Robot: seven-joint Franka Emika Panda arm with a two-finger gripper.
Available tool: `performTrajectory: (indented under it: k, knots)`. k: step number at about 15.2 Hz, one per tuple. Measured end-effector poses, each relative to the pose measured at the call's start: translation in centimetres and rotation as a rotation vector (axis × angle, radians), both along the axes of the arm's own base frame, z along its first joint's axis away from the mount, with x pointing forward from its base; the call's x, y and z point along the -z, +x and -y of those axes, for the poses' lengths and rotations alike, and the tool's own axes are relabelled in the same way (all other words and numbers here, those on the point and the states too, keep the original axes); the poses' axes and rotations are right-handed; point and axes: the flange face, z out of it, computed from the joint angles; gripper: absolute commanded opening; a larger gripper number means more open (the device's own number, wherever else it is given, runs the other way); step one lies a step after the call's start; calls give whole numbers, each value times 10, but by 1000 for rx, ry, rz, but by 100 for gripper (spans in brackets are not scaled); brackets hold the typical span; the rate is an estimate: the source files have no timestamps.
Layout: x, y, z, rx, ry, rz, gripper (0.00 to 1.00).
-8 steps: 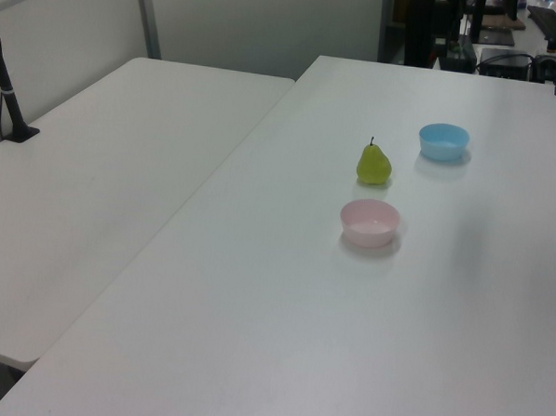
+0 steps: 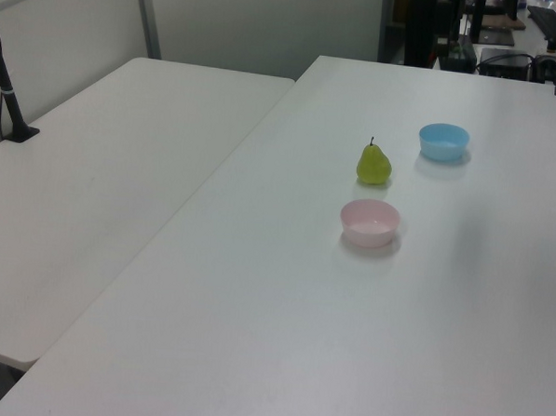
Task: Place the pear in the bowl
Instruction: 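Move the open gripper down toward the green pear, then lower the gripper around the green pear and close on it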
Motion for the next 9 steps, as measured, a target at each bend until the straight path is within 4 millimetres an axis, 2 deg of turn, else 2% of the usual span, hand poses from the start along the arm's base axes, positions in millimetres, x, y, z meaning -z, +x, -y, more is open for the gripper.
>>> performTrajectory:
  k: [2, 5, 9]
  knots:
    - [2, 1, -4, -17, 15, -1, 100]
    - [7, 5, 3, -42, 22, -6, 100]
    - [36, 28, 25, -60, 9, 10, 100]
